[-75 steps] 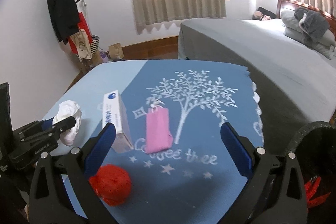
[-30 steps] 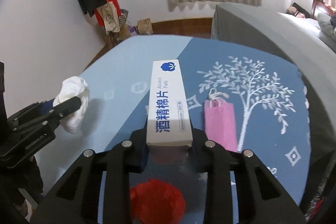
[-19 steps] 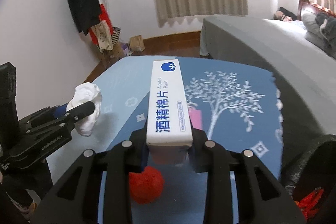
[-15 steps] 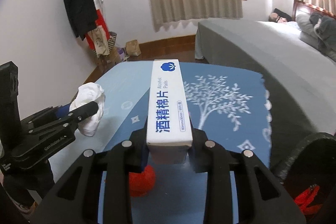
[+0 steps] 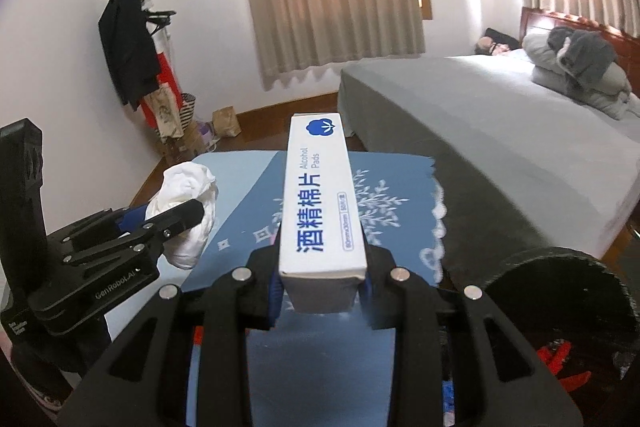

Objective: Collect trash
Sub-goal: 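Carry the white tissue and alcohol-pad box over the black bin while both grippers open to drop them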

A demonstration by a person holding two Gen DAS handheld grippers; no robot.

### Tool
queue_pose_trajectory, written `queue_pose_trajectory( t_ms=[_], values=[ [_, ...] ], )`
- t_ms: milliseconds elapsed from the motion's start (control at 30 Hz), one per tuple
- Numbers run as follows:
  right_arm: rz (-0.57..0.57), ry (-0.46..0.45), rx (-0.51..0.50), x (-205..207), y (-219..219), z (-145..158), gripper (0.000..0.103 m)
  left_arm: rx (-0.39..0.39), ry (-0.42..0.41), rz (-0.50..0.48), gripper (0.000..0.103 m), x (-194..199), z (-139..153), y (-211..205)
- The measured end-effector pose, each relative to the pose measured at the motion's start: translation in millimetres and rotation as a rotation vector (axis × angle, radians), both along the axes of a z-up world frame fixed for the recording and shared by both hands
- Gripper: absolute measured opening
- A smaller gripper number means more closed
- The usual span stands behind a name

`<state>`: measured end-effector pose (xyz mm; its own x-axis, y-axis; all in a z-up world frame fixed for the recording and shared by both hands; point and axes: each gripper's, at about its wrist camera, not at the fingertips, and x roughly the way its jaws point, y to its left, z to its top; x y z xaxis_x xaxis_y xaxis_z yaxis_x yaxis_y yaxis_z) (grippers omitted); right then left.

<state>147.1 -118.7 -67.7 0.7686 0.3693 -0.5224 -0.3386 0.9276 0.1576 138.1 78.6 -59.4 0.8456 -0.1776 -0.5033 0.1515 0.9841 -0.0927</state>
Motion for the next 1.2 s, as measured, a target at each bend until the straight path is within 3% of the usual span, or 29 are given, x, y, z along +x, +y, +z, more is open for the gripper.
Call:
queue_pose_trajectory(
  t_ms=[633, 1200],
  values=[
    [-0.164, -0.047, -0.003, -34.7, -80.6, 12.3, 0.029, 0.003, -0.035, -0.192, 0.035, -8.4, 17.3, -93.7],
    [-0.356, -0.032, -0.023, -75.6, -160.2, 1.5, 0.029, 0.003, -0.034, -0.374, 0.035, -22.0, 14.1, -184.2]
  ],
)
